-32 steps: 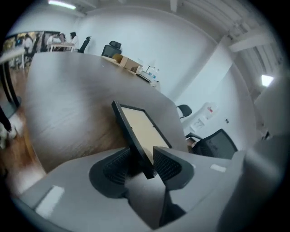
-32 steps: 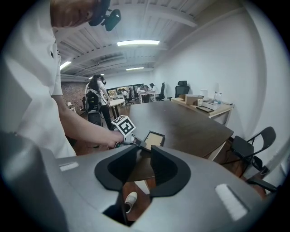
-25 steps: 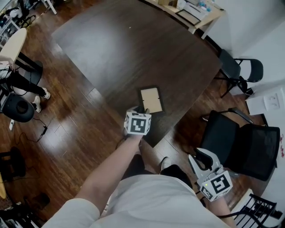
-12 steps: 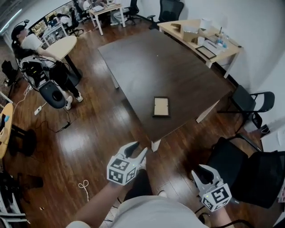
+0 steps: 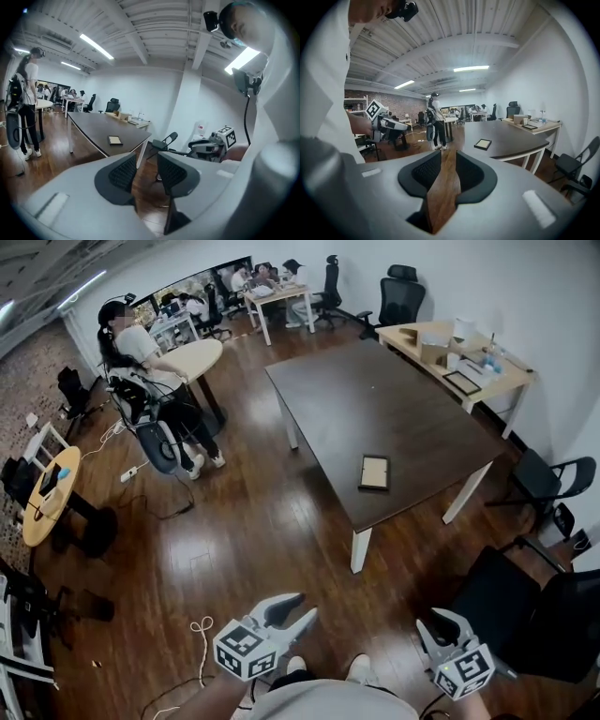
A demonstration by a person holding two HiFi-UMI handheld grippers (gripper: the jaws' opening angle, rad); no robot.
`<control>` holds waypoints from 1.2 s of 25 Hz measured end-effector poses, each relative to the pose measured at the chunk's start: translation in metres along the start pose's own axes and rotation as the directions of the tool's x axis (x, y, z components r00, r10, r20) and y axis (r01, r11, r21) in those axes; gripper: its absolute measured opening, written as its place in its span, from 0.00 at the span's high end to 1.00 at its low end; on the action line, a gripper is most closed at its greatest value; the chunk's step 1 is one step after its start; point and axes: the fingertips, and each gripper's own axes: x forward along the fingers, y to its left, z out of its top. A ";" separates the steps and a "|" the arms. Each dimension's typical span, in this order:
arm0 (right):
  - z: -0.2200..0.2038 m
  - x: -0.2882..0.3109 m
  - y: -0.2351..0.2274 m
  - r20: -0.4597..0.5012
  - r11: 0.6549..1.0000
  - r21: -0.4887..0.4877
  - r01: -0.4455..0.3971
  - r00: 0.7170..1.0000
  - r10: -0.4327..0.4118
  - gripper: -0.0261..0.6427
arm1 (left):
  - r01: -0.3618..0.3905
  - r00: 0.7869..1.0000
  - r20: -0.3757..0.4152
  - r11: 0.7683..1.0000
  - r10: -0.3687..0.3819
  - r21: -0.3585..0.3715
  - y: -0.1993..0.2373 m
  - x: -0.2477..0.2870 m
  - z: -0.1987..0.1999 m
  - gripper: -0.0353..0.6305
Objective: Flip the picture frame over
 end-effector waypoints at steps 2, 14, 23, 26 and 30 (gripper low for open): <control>0.006 -0.001 0.013 0.016 1.000 -0.015 0.001 1.000 0.000 0.81 | 0.022 1.000 0.017 0.999 -0.022 0.026 -0.006 -0.013 0.005 0.74; 0.027 0.019 0.128 0.026 0.998 -0.031 0.061 0.998 -0.060 0.81 | 0.104 0.994 0.040 0.994 -0.106 0.039 0.021 -0.115 -0.006 0.74; 0.029 0.023 0.148 0.041 0.995 -0.042 0.088 0.995 -0.087 0.81 | 0.156 0.987 0.029 0.985 -0.158 0.070 0.020 -0.119 -0.011 0.74; 0.030 0.024 0.151 0.038 0.994 -0.046 0.095 0.995 -0.093 0.81 | 0.167 0.985 0.021 0.984 -0.168 0.070 0.020 -0.119 -0.015 0.74; 0.032 0.023 0.153 0.043 0.994 -0.052 0.095 0.995 -0.093 0.81 | 0.166 0.986 0.014 0.983 -0.167 0.074 0.020 -0.122 -0.017 0.74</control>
